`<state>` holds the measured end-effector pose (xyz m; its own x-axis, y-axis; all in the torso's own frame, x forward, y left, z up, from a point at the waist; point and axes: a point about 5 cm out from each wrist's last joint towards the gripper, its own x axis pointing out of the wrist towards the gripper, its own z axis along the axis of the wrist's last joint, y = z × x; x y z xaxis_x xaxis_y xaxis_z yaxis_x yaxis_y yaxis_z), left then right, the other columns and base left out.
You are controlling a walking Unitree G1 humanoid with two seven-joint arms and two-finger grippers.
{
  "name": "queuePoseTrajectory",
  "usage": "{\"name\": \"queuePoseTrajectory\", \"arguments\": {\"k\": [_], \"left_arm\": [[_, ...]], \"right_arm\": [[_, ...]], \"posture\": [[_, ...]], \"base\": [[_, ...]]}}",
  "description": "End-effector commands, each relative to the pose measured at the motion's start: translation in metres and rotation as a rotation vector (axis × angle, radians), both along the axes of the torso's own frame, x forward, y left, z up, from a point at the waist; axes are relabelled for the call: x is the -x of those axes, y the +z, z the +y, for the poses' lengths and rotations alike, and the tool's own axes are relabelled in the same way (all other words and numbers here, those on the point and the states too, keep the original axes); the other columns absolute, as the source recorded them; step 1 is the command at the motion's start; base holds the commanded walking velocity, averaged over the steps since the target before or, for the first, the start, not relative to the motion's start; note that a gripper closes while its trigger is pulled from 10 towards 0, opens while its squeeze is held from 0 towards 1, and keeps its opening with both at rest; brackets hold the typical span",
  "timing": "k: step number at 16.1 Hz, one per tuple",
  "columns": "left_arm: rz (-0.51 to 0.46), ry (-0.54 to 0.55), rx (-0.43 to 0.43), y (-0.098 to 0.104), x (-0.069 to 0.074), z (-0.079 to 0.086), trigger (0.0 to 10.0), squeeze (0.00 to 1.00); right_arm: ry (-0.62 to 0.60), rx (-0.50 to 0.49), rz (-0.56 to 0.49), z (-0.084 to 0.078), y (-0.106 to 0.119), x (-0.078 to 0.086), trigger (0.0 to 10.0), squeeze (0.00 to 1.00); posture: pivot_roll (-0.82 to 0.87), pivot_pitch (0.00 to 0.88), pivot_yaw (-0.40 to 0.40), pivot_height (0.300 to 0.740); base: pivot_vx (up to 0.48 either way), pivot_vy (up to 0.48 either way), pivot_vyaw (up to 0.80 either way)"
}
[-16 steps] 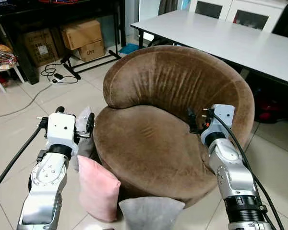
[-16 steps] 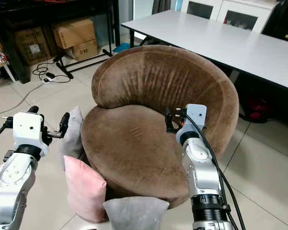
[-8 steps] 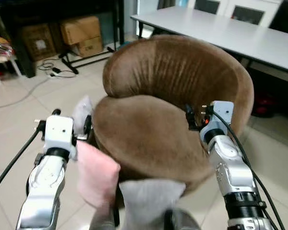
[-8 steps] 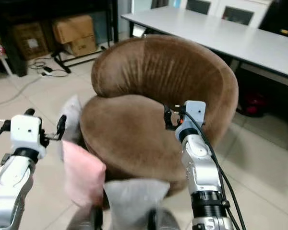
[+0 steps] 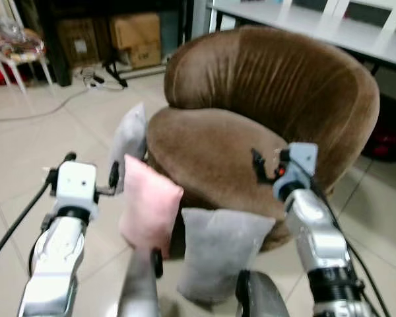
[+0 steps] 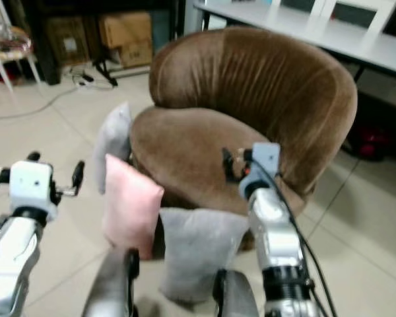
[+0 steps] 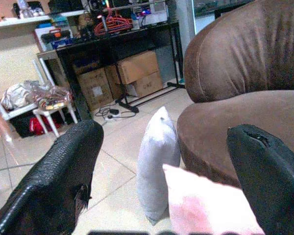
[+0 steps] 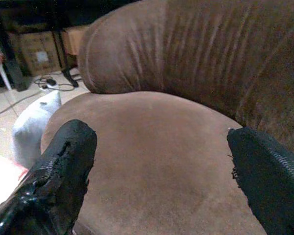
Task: Move the pillow to the sofa from floor
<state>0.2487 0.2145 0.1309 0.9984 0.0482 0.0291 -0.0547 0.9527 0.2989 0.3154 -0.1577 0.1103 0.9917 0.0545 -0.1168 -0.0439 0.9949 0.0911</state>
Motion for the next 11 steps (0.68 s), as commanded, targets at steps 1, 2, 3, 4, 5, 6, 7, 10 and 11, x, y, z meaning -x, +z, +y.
{"name": "queuePoseTrajectory", "arguments": {"k": [1,2,3,4,5,6,7,10,11], "left_arm": [[-0.011,-0.009,-0.001,0.002,-0.001,-0.003,10.0,0.0],[-0.016,-0.012,-0.001,0.002,-0.001,-0.003,10.0,0.0],[-0.011,-0.007,-0.01,0.001,0.0,-0.003,10.0,0.0],[0.0,-0.004,-0.012,-0.001,0.001,-0.002,10.0,0.0],[0.008,0.008,-0.011,-0.003,0.002,0.002,10.0,0.0],[0.013,0.023,-0.009,-0.004,0.004,0.006,10.0,0.0],[0.016,0.026,-0.01,-0.005,0.005,0.008,10.0,0.0],[0.019,0.02,0.0,-0.005,0.005,0.01,10.0,0.0],[0.022,0.009,-0.001,-0.006,0.005,0.009,10.0,0.0]], "right_arm": [[-0.004,-0.01,-0.001,-0.001,0.001,-0.002,10.0,0.0],[-0.007,-0.003,0.006,-0.001,0.0,-0.002,10.0,0.0],[-0.008,0.007,0.013,-0.002,-0.001,-0.003,10.0,0.0],[-0.007,0.016,0.021,-0.002,-0.003,-0.004,10.0,0.0],[-0.007,0.022,0.033,-0.001,-0.006,-0.004,10.0,0.0],[-0.006,0.022,0.047,0.0,-0.009,-0.004,10.0,0.0],[-0.006,0.02,0.056,0.0,-0.011,-0.003,10.0,0.0],[-0.042,-0.001,0.086,-0.005,-0.021,0.002,10.0,0.0],[-0.046,-0.002,0.097,-0.006,-0.023,0.003,10.0,0.0]], "posture": [[0.03,0.0,-0.052,0.565],[0.03,0.0,-0.053,0.565],[0.03,0.0,-0.058,0.565],[0.03,0.0,-0.062,0.565],[0.04,0.0,-0.066,0.565],[0.04,0.0,-0.066,0.565],[0.04,0.0,-0.066,0.565],[0.03,0.0,-0.052,0.565],[0.03,0.0,-0.051,0.565]], "base": [[0.0,0.0,0.0],[0.0,0.0,0.0],[0.0,0.0,0.0],[0.0,0.0,0.0],[0.0,0.0,0.0],[0.0,0.0,0.0],[0.0,0.0,0.0],[0.081,0.0,0.0],[0.259,0.0,0.0]]}}
